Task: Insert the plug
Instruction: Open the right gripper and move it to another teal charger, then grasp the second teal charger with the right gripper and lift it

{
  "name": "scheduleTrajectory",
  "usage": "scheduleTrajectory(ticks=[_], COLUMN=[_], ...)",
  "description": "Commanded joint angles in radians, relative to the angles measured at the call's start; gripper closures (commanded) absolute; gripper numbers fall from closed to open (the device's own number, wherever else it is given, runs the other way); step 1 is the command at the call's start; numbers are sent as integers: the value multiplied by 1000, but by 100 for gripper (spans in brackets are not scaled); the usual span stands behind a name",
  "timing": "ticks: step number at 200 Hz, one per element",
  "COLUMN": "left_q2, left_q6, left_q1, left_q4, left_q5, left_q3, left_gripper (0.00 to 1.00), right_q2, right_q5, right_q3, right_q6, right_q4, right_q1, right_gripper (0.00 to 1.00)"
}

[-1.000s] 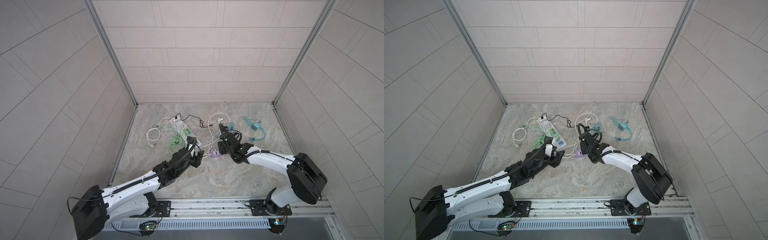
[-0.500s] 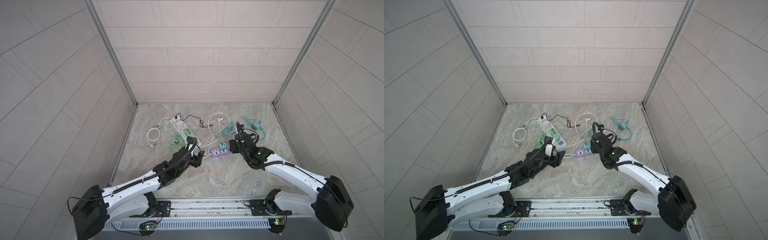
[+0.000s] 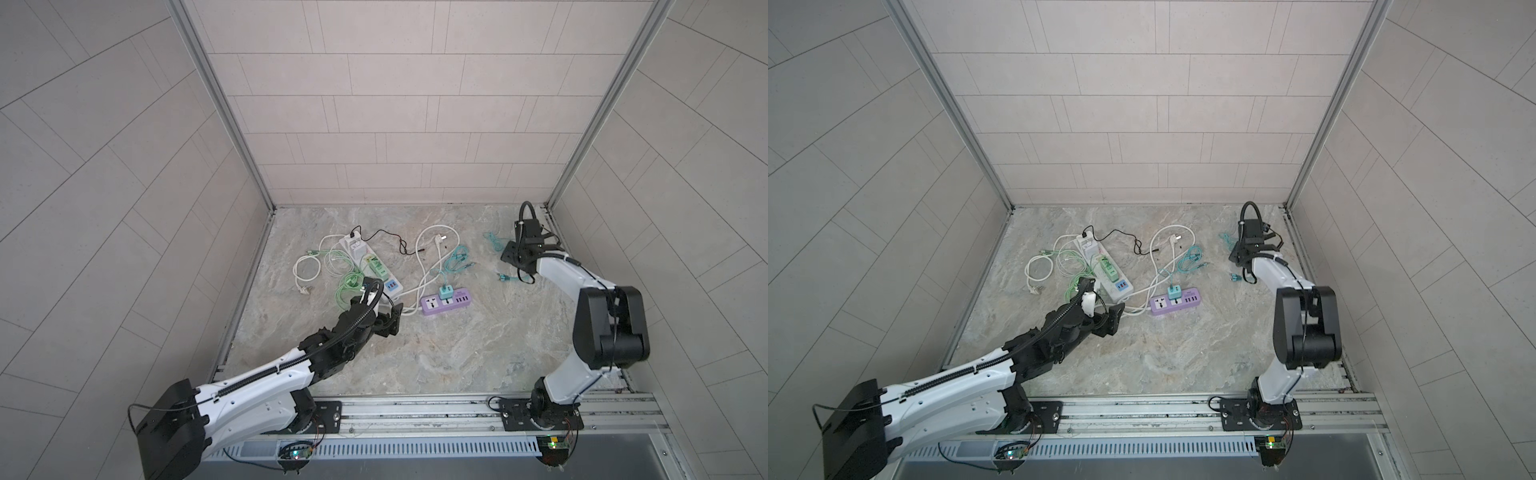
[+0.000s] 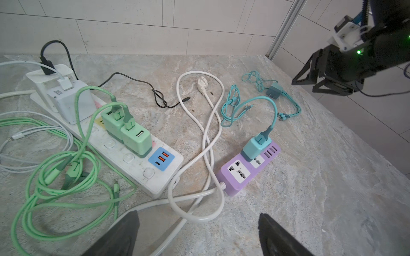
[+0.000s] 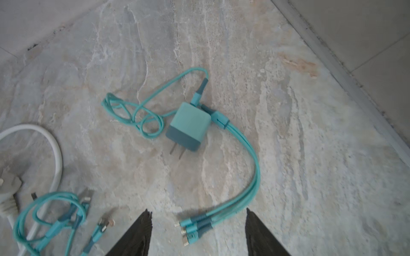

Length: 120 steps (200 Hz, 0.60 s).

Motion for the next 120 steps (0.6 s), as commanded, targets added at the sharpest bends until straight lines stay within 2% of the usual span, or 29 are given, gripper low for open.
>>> scheduleTrajectory(ticks=[1,22,46,98,120], left_q2=[-44,-60,-70,-81,-82], left_q6=[-6,-5,-2,-5,-1], left_q1=[5,5,6,7,6], left_q4=[-5,-20,-39,-18,-24], left_q5=[-23,-26,-26,-22,-17], left_q3=[-32,-43,-44,-68,-67], left_gripper=[7,3,2,1,1], right_q2=[119,283,394,432,388], right_q5=[-75,-133,-127,-108,-113], right_q3=[146,317,416,432,391], right_q6=[38,51,80,82,73], right_q4=[-127,-215,-257,-272,-251], right_q1=[-34,-51,-54,-56,-65], right_gripper=[36,40,41,41,41])
